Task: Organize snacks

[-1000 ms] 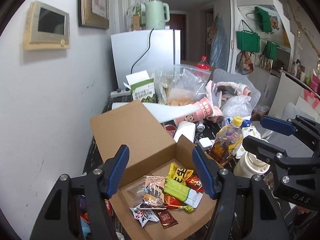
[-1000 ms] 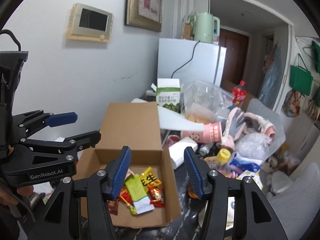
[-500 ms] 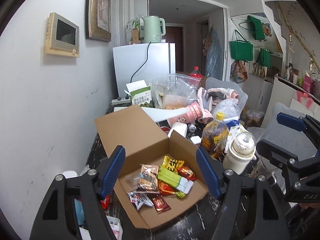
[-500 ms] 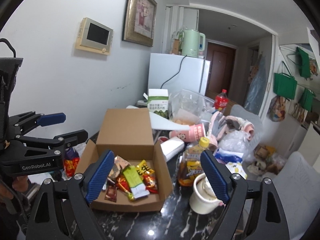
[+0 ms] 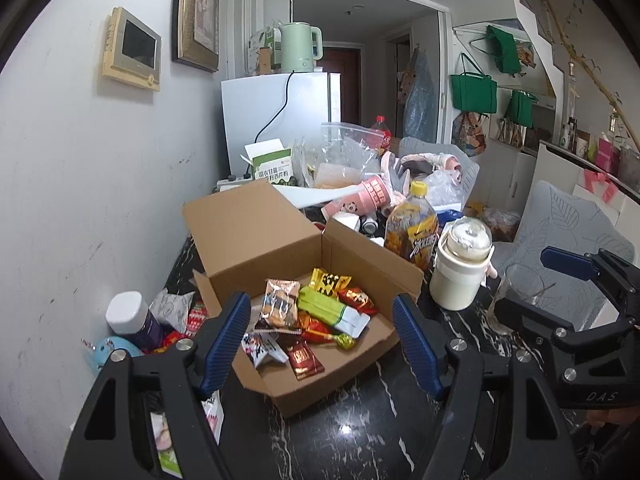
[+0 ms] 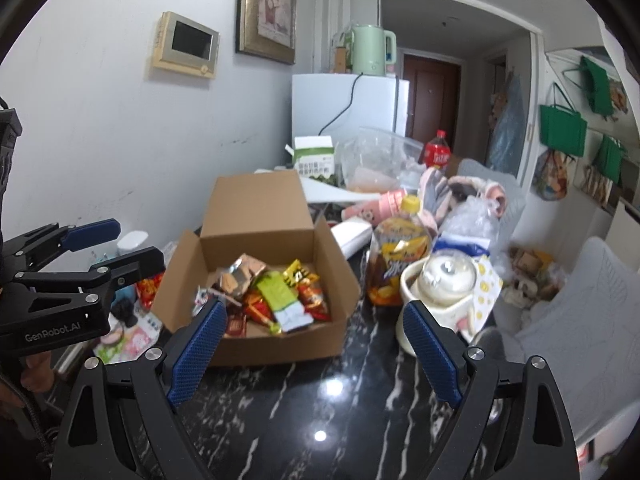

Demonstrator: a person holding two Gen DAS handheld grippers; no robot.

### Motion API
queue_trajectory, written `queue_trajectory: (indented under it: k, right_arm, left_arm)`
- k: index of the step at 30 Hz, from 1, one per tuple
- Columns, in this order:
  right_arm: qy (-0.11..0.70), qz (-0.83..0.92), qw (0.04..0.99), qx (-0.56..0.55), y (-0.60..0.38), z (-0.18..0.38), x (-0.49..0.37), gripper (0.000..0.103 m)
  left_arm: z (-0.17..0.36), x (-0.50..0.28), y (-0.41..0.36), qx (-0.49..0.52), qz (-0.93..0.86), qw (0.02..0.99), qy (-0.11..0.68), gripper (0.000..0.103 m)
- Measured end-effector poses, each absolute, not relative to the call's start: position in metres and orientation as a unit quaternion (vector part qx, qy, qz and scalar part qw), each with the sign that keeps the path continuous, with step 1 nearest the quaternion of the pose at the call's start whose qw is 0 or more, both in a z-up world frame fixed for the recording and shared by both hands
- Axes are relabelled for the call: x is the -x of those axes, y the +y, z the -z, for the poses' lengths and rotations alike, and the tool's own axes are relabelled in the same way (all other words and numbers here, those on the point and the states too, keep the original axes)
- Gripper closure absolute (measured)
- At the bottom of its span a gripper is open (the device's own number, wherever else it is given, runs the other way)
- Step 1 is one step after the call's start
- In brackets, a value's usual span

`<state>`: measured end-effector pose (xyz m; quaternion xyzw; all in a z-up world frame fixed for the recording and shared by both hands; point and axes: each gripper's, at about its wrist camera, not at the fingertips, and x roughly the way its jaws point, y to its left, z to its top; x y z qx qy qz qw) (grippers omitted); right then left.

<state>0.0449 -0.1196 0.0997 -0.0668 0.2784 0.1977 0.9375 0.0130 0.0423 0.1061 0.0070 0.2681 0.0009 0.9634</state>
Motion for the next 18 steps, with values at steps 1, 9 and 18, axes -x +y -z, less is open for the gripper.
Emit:
queue_trajectory:
  k: [1,9,18]
  right_arm:
    - [0.283,-0.199,0.936,0.064,-0.120,-0.096,-0.042,0.012]
    - [0.314,-0.198,0.928,0.038,-0.124,-0.069,-0.029,0.012]
    - [0.333,-0.186,0.924,0.029,-0.129,-0.054,-0.022,0.012]
  left_arm:
    - [-0.104,-0.011,0.042,-0.008,-0.001,0.963,0.269,0.030]
    - [-0.076,0.002,0.042,0.010,-0.001,0.954,0.301,0.030]
    - [-0.054,0.006,0.039,0.027,0.009,0.943,0.331,0.030]
